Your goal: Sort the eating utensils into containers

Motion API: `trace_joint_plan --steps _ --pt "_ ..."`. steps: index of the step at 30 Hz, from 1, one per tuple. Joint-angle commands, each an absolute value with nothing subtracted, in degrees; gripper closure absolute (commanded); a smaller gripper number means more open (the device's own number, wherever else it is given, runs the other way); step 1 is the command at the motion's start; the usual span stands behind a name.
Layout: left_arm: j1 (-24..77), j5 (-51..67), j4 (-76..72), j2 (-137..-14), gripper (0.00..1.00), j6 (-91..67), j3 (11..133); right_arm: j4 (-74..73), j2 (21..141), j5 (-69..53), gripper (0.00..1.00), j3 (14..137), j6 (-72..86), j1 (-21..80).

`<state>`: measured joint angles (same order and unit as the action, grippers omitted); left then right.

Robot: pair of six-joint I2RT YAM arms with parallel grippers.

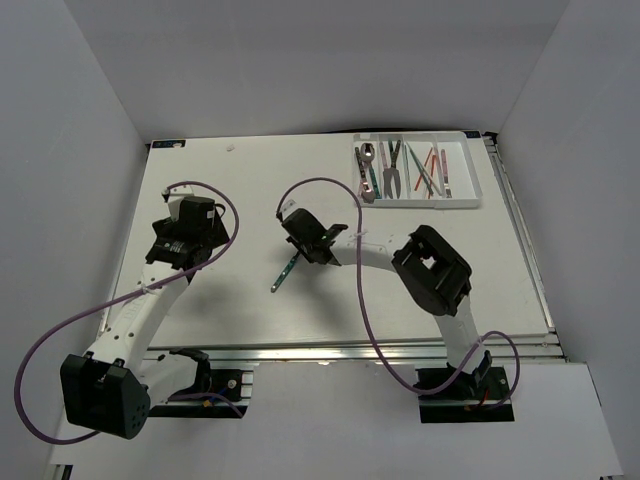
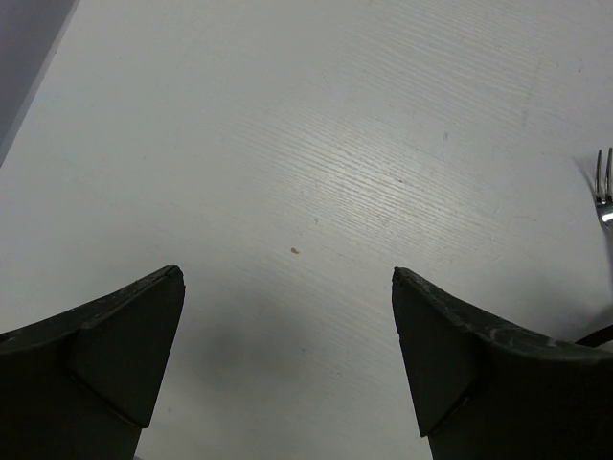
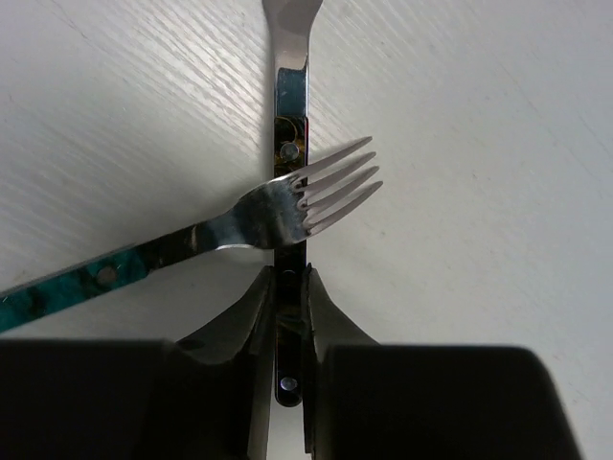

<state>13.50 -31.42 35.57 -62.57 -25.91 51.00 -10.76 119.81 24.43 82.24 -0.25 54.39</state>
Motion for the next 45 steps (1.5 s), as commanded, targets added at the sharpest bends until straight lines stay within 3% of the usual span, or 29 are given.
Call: trace_joint_plan --steps 1,5,9,10,13,18,27,30,36,39,45 --pt "13.4 -30.9 34.9 -62.3 0.02 -25.5 51.2 -10.9 113.4 27.1 1.00 81.7 -2.5 54.7" --pt "13.4 -29.5 34.4 -62.3 0.02 -25.1 50.9 -11.1 109.7 24.6 1.00 81.7 -2.2 53.6" --pt "13.4 -11.7 28.7 -63.1 0.02 -21.4 48.0 -11.4 108.4 23.9 1.00 81.6 -2.4 53.3" --pt "13.4 -0.4 27.4 -65.1 0.02 -20.9 47.8 -11.5 108.2 24.3 1.00 81.6 -2.4 53.2" --pt "14.0 7.3 27.0 -68.5 0.02 -20.0 48.2 -11.9 106.2 24.6 1.00 81.2 -1.9 53.3" --pt "14.2 6.0 26.7 -67.0 0.02 -19.9 48.0 -9.1 102.3 24.3 1.00 81.1 -2.9 53.3" --pt "14.2 0.8 28.0 -67.2 0.02 -20.1 48.2 -13.6 105.5 37.0 1.00 92.4 -10.1 51.9" --pt "14.2 -1.7 28.4 -67.2 0.02 -20.3 48.3 -15.0 105.4 34.9 1.00 93.7 -8.1 49.6" --pt "14.2 -3.1 28.7 -67.0 0.02 -20.5 48.2 -14.2 104.6 26.4 1.00 92.3 -3.7 38.3" --pt "14.2 -3.1 28.7 -67.0 0.02 -20.5 48.2 -12.9 106.1 21.6 1.00 92.5 -3.8 27.5" --pt "14.2 -4.3 29.0 -66.6 0.02 -20.5 48.2 -15.0 119.2 14.6 1.00 102.2 -6.2 12.9"
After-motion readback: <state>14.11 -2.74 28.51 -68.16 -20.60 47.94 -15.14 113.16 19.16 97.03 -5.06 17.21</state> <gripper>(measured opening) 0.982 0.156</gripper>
